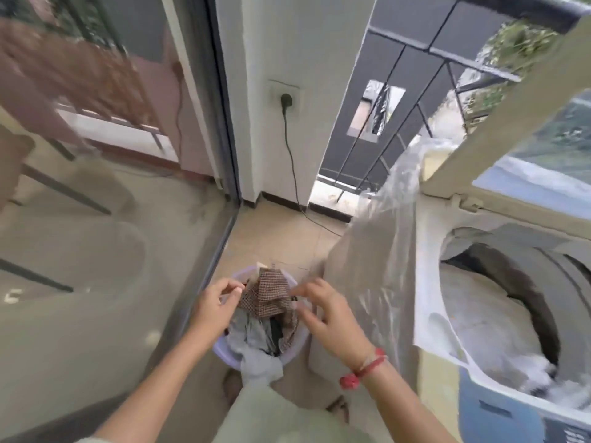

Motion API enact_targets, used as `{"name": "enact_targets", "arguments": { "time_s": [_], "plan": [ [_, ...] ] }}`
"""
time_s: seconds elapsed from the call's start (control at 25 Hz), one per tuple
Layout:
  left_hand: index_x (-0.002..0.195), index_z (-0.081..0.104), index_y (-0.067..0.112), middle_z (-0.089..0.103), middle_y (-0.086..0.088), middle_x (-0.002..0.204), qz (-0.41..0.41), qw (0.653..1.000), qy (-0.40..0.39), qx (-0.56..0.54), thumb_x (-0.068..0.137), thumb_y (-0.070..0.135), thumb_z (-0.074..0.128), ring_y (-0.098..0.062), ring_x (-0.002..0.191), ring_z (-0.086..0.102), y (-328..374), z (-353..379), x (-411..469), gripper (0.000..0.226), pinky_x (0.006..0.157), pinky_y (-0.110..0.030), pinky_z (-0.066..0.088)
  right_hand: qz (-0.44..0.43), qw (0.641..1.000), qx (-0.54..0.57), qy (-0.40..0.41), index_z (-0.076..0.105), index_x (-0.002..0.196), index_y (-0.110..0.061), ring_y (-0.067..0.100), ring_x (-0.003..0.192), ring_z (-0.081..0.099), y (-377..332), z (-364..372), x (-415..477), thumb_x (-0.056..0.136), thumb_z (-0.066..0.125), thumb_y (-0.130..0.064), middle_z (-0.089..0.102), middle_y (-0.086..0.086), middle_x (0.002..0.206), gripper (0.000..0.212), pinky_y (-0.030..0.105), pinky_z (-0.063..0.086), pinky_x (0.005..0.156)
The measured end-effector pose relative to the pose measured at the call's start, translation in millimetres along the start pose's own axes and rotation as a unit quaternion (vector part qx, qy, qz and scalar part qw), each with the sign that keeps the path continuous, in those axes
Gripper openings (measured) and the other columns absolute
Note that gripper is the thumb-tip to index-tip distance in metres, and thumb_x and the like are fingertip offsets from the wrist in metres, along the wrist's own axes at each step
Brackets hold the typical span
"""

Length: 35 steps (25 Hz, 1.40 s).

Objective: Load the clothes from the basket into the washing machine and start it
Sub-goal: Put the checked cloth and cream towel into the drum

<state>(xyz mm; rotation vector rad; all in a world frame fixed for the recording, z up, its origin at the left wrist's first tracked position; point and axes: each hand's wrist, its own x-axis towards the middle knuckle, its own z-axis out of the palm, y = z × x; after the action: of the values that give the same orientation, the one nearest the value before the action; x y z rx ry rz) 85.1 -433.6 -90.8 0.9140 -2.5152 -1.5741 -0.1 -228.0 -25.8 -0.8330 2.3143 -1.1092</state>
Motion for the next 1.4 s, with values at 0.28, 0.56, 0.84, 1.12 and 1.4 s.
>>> {"name": "enact_targets", "arguments": {
  "time_s": [0.28,0.56,0.84,1.12,1.4],
  "plan": [
    [0.078,0.063,0.027,0.064,0.006,0.078,-0.087,0.986,-0.132,0.045,0.081,0.010,0.060,-0.015,0.084,0.062,-202,45,62,0.018,0.080,-0.032,0.047,0.240,0.953,-0.140,-0.119,0.054,0.121,-0.014,0.034,0.114,0.050,168,192,71,0.080,0.053,-0.013,0.046,0.012,0.127,0.041,0.039,0.045,0.093],
    [0.106,0.060,0.019,0.059,-0.003,0.109,-0.139,0.953,-0.212,0.165,0.088,0.024,0.057,-0.021,0.104,0.057,-314,102,116,0.019,0.087,-0.031,0.043,0.153,0.927,-0.340,-0.049,0.017,0.150,-0.024,0.033,0.129,0.043,268,243,172,0.082,0.057,-0.007,0.010,0.015,0.157,0.081,0.043,0.044,0.097],
    [0.102,0.063,0.019,0.058,-0.002,0.105,-0.170,0.970,-0.136,0.106,0.088,0.014,0.056,-0.019,0.098,0.060,-340,126,132,0.016,0.081,-0.025,0.042,0.227,0.963,-0.064,0.133,0.060,0.113,-0.010,0.013,0.090,0.058,310,272,178,0.085,0.049,0.003,0.064,0.000,0.100,0.032,0.017,0.041,0.084],
    [0.139,0.033,0.036,0.040,0.006,0.139,0.010,0.972,-0.229,0.055,0.061,0.070,0.067,-0.007,0.129,0.036,-262,148,174,0.091,0.104,-0.027,0.030,0.201,0.955,-0.017,0.219,0.054,0.079,-0.017,0.003,0.067,0.044,283,238,94,0.075,0.050,0.000,0.048,-0.018,0.072,0.018,0.014,0.036,0.062],
    [0.060,0.038,0.025,0.039,0.011,0.051,0.092,0.981,-0.149,0.082,0.092,0.045,0.037,-0.010,0.052,0.043,-203,150,162,0.038,0.054,-0.031,0.030,0.213,0.930,0.016,0.299,0.063,0.080,-0.016,0.007,0.063,0.051,249,181,74,0.079,0.059,-0.005,0.060,-0.001,0.070,0.012,0.015,0.037,0.060]
  ]
}}
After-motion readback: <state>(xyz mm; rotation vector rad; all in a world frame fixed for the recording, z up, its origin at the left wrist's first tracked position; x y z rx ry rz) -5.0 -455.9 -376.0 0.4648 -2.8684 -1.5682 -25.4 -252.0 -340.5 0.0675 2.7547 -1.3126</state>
